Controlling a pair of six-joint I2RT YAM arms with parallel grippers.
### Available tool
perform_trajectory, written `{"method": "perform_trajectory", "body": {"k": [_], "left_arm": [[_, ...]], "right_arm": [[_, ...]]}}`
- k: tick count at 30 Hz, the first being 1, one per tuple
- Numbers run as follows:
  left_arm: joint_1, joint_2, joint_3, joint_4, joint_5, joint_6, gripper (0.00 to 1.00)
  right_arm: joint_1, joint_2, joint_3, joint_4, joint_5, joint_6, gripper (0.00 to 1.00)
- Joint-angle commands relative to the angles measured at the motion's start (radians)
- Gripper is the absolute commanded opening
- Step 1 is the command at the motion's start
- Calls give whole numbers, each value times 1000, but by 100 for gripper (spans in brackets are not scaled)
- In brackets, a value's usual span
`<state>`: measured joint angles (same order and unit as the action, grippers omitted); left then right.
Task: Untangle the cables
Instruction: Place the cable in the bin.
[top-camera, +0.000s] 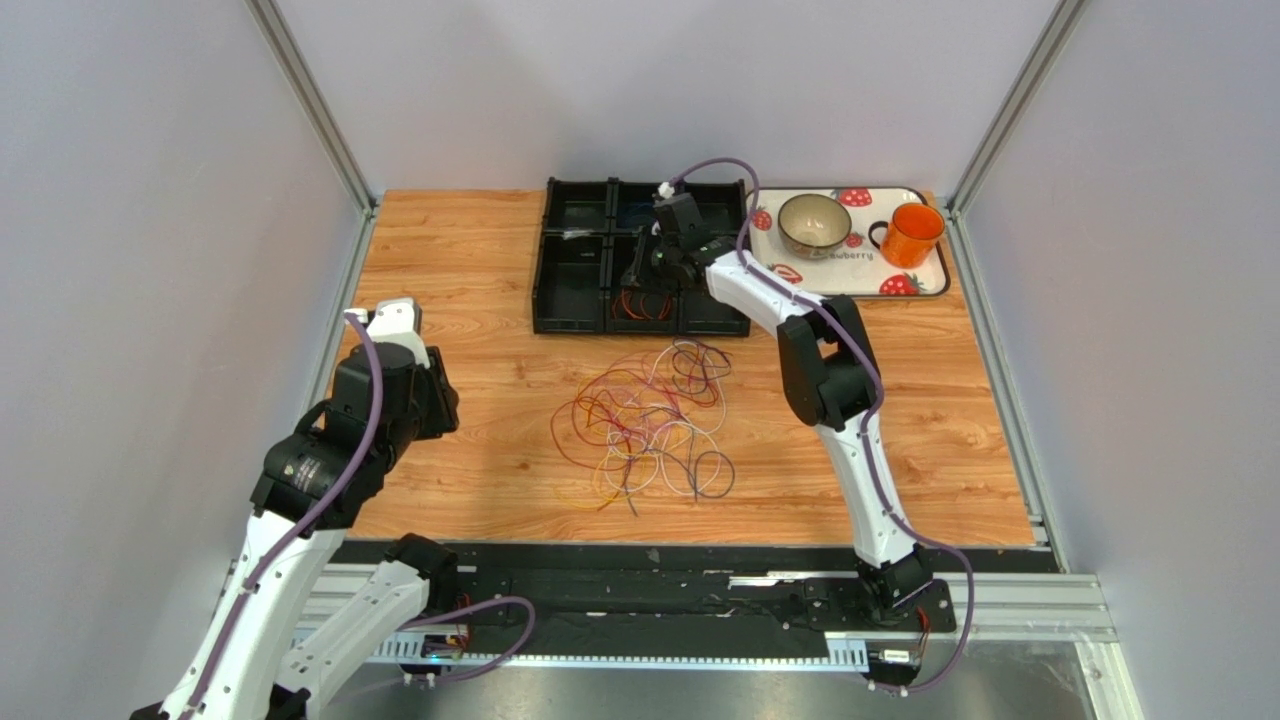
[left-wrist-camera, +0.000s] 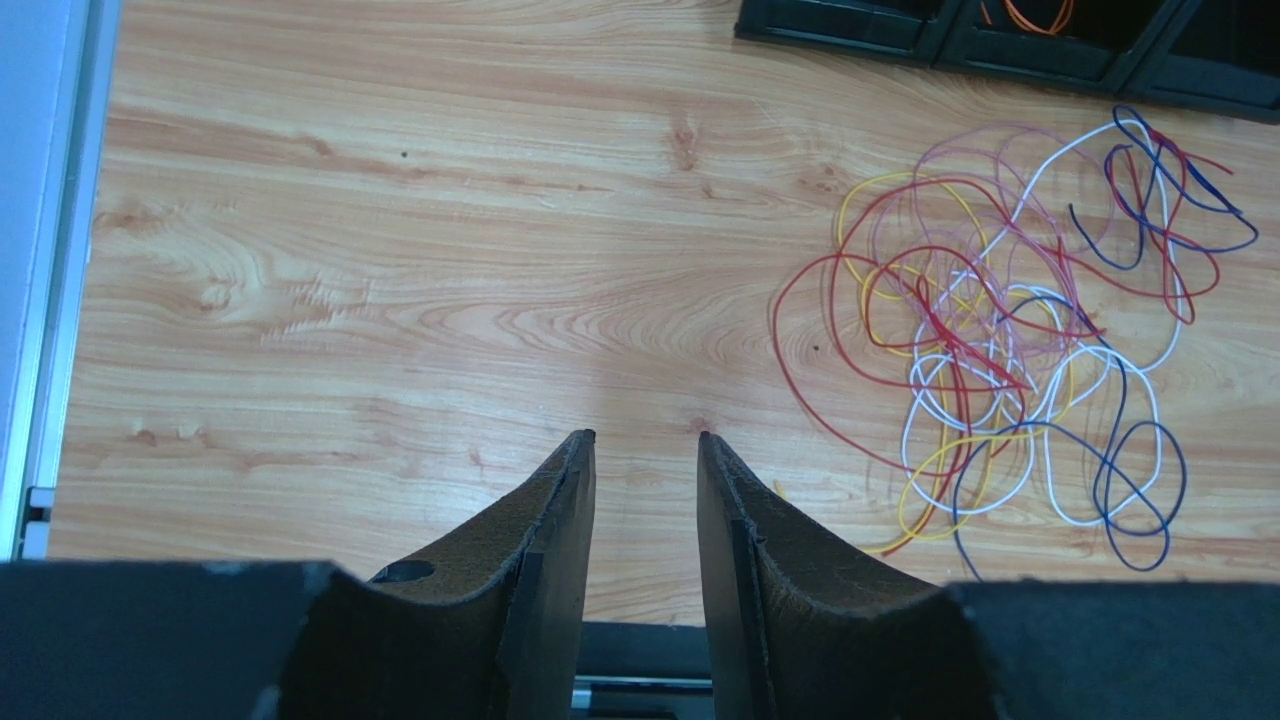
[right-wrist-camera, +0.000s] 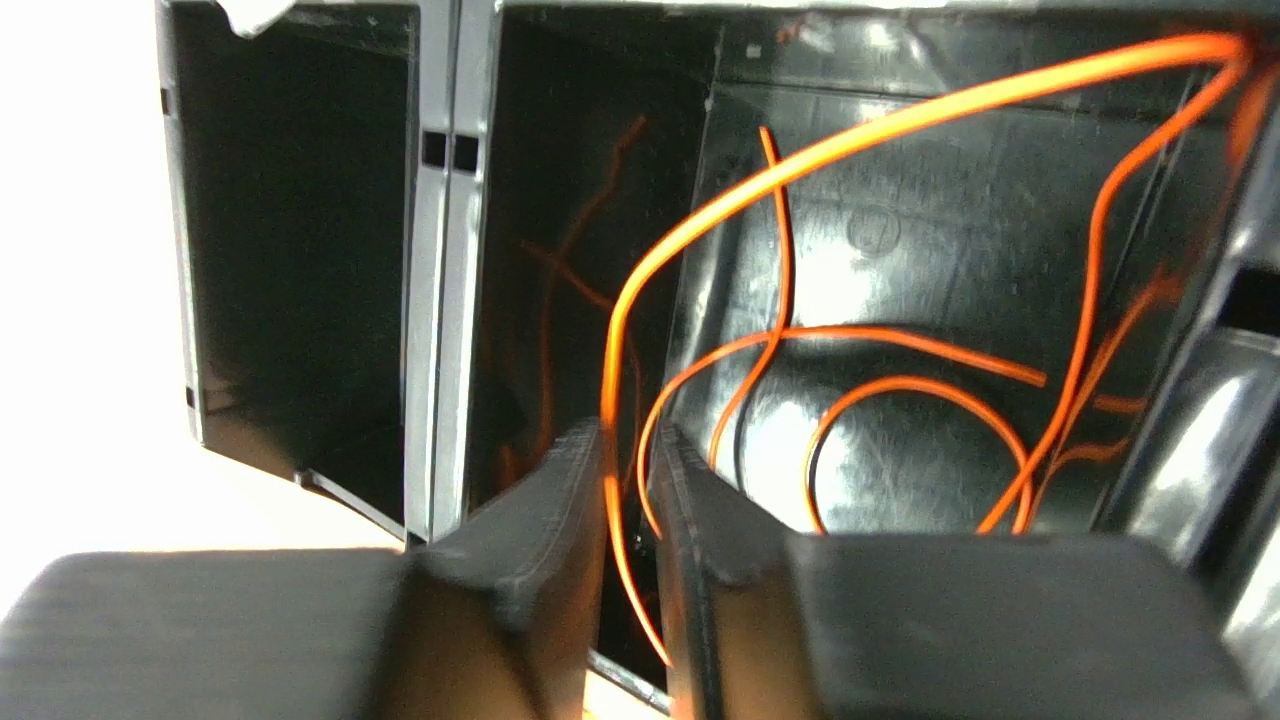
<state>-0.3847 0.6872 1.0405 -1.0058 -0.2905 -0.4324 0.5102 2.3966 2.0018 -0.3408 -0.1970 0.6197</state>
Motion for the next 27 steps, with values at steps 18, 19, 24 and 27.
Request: {"method": "perform_trajectory", "body": {"k": [18,19,24,27], "left_arm": [[6,-12,-3,18,-7,9,40],[6,-14,-2,16,-7,9,40],[6,-12,-4,16,-10,7,40],[6,-12,-4,15,-9,7,40]], "right_arm": [[28,-241,87,-256,263,-193,61],[28,-244,100,-274,271,-204,62],[28,-295,109,-308,304,-225,63],[27,-348,43,-294,311,-235,63]]}}
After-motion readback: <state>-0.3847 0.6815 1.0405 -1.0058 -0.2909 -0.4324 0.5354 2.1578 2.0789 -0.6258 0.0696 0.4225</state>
